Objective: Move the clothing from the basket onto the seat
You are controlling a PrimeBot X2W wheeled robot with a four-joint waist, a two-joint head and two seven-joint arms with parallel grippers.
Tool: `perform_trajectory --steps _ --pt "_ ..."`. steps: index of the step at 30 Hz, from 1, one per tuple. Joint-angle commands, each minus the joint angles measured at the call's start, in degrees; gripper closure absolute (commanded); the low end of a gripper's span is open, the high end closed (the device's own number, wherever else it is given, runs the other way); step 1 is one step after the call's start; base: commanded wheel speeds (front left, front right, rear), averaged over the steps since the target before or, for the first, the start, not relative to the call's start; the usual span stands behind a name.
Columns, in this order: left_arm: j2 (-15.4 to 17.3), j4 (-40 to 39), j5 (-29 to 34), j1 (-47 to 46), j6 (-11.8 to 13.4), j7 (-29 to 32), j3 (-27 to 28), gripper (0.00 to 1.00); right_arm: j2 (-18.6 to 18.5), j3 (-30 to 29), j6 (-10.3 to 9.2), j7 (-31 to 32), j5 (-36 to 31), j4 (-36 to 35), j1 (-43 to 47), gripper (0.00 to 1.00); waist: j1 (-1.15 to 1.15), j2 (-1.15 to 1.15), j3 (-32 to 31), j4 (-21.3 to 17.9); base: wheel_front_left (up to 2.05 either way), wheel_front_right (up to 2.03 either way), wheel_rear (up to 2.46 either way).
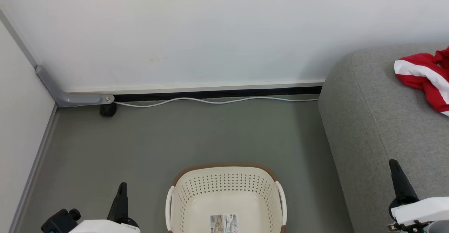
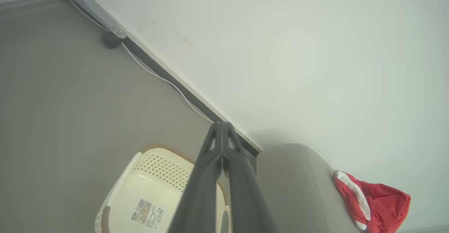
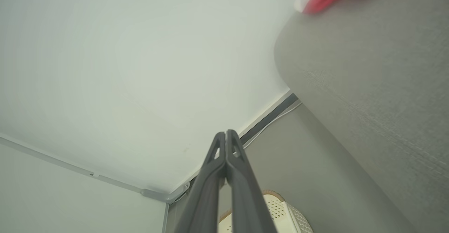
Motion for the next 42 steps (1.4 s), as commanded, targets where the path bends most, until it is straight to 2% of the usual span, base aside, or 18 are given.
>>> perform_trajectory --steps 1,42 --pt "0.84 -1.23 -1.74 -3.37 -0.64 0.10 1.53 1.00 -0.59 -0.13 0.05 0.64 1.30 -1.48 -2.26 1.00 0.00 0.00 -0.01 0.01 0.00 0.00 0.00" --pt "1.00 -0.58 -27.88 -7.27 -5.59 6.99 6.67 1.00 5.18 -5.68 0.07 7.62 23.00 -1.64 -3.74 1.00 0.00 0.00 -0.39 0.15 0.00 0.00 0.00"
